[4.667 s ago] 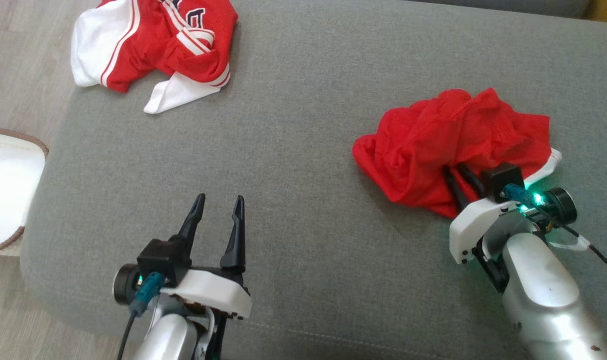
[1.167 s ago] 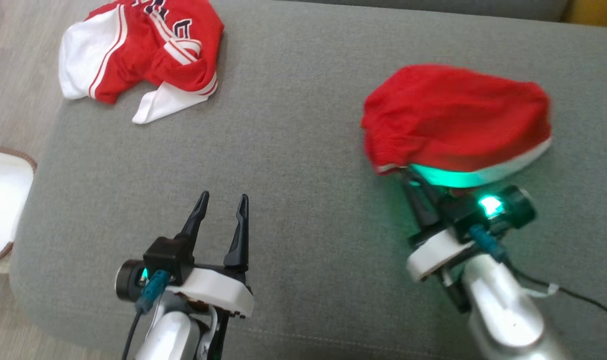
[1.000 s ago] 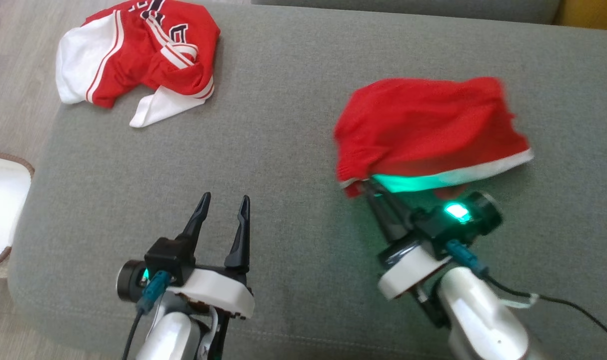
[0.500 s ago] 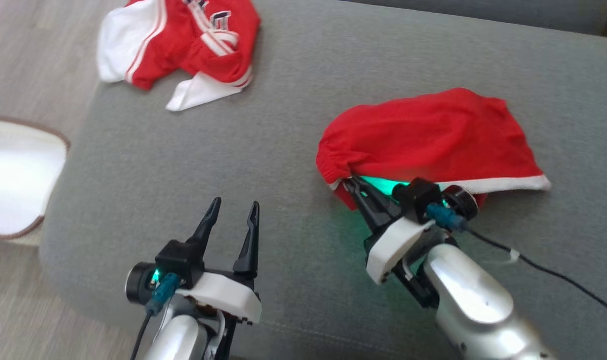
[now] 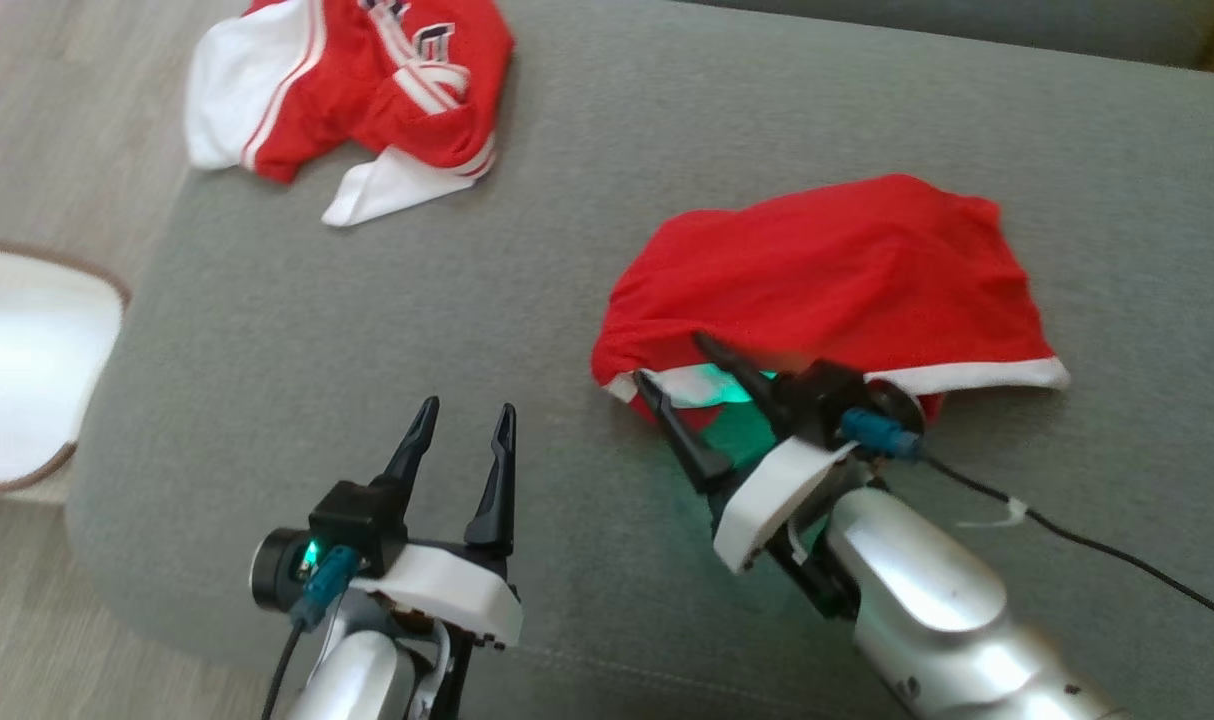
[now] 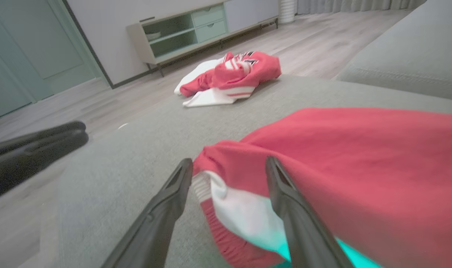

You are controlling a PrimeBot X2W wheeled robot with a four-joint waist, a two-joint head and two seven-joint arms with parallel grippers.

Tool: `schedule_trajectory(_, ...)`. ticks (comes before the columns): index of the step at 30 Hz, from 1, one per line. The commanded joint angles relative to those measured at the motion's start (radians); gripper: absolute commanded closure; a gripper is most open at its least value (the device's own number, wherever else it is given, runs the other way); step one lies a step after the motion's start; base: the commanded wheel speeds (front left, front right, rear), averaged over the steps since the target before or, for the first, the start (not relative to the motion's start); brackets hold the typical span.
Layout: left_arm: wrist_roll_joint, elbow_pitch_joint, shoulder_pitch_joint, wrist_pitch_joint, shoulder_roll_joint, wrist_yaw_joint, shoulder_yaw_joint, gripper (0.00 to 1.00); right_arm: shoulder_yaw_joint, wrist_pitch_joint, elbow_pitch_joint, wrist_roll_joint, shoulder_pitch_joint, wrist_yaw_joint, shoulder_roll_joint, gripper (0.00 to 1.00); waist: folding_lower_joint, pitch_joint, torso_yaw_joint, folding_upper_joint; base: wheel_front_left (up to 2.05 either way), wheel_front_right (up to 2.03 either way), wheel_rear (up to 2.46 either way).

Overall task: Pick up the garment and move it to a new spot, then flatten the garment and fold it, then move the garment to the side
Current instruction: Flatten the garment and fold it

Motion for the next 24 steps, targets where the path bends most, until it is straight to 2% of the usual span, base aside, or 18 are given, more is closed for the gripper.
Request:
schedule_trajectory(1,-0.003,-0.035,-0.032,-0.012,0.0,0.002,0.03,0.0,-0.012,-0.023,-0.044,0.003,-0.028,0.007,0.019,0.0,0.0,-0.015,-0.032,0.0,0.0,0.0,0.0)
schedule_trajectory(3,-0.002,-0.038,-0.032,-0.012,0.0,0.0,0.031,0.0,-0.028,-0.028,-0.052,-0.003,-0.024,0.007,0.019,0.0,0.0,-0.02,-0.044,0.0,0.0,0.0,0.0)
schedule_trajectory(6,-0.003,-0.045,-0.035,-0.012,0.0,-0.003,0.037,0.0,-0.114,-0.037,-0.081,-0.041,-0.005,0.007,0.019,0.0,0.0,-0.037,-0.082,0.0,0.0,0.0,0.0)
schedule_trajectory(10,-0.003,-0.053,-0.037,-0.012,0.0,-0.003,0.051,0.0,-0.308,-0.039,-0.181,-0.125,0.068,0.007,0.019,0.0,0.0,-0.066,-0.13,0.0,0.0,0.0,0.0)
schedule_trajectory(15,-0.006,-0.056,-0.021,-0.012,0.0,-0.001,0.07,0.0,-0.546,-0.039,-0.328,-0.232,0.236,0.007,0.019,0.0,0.0,-0.11,-0.176,0.0,0.0,0.0,0.0)
schedule_trajectory(19,-0.009,-0.054,-0.006,-0.012,0.0,0.0,0.08,0.0,-0.626,-0.039,-0.394,-0.256,0.312,0.007,0.019,0.0,0.0,-0.136,-0.193,0.0,0.0,0.0,0.0)
schedule_trajectory(24,-0.012,-0.058,0.022,-0.012,0.0,-0.003,0.098,0.0,-0.671,-0.039,-0.454,-0.254,0.382,0.007,0.019,0.0,0.0,-0.164,-0.202,0.0,0.0,0.0,0.0)
